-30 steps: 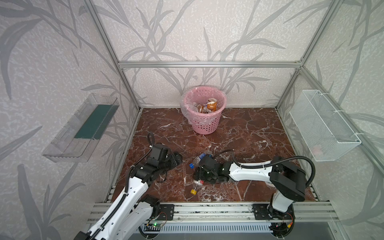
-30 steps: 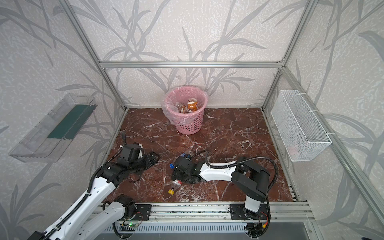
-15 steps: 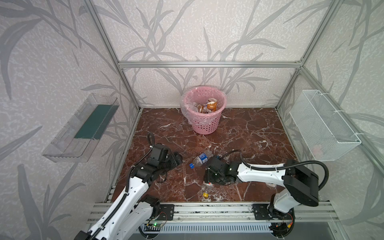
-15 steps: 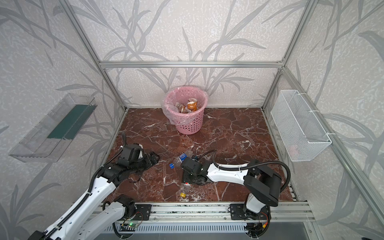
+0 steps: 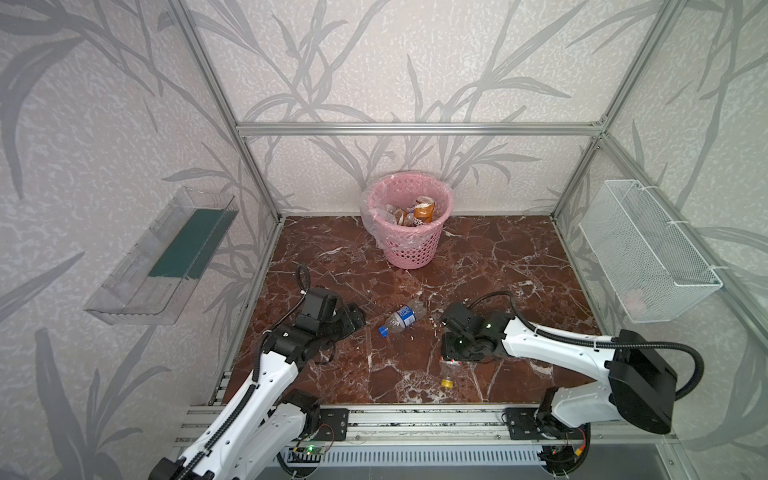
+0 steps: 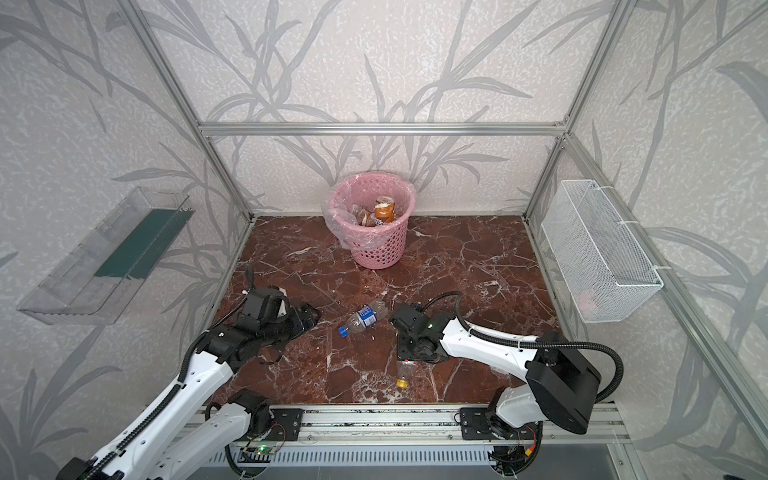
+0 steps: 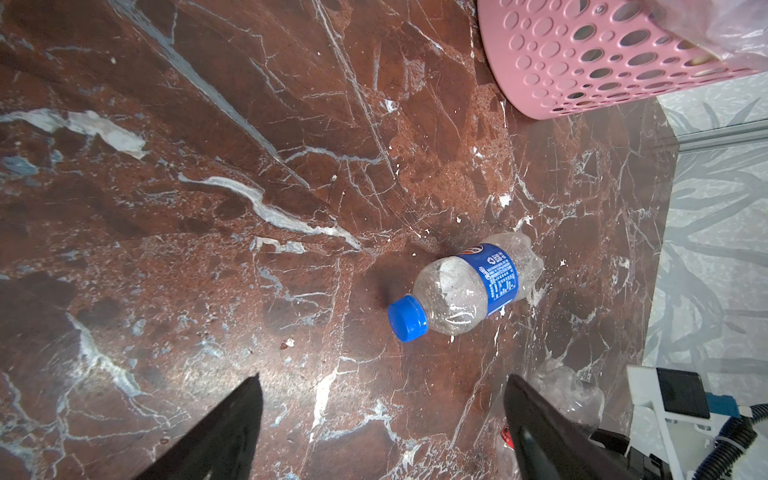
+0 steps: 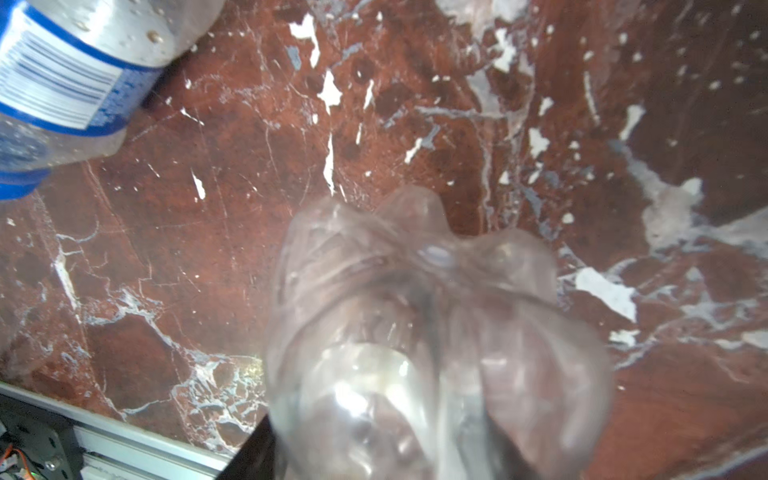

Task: Throw the plastic bottles in the bin
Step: 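Lower the right gripper onto the red-label bottle and close on it, then lift the red-label bottle with the right gripper and drop it into the bin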

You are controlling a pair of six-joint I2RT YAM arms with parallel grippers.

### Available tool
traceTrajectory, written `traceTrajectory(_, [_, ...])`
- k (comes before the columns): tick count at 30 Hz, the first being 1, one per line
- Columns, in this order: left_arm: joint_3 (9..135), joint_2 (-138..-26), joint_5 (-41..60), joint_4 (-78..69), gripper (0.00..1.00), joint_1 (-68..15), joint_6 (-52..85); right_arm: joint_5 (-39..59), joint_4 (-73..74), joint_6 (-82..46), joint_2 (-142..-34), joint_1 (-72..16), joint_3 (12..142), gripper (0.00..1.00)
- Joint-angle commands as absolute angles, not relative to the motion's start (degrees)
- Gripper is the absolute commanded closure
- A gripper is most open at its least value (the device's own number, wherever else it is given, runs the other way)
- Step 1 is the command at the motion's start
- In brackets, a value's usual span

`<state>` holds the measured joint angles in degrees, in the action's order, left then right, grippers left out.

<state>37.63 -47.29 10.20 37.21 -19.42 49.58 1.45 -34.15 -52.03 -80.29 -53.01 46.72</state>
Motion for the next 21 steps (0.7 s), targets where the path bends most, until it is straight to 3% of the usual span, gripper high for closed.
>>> traceTrajectory(1, [37.9, -47.7, 10.1, 36.8, 0.1, -19.2, 49.6, 2.2, -38.9, -47.2, -79.4, -51.7, 45.6, 0.45])
traceTrajectory(13, [39.5, -48.5, 9.9, 37.7, 0.1, -19.2, 49.5, 4.9, -40.5, -41.5, -81.7, -49.9, 47.4, 0.26])
traceTrajectory(21, [39.9, -49.4, 10.2, 37.4, 0.1, -19.2, 49.4, 4.9, -40.4, -41.9, -78.5, -49.6, 46.2, 0.21])
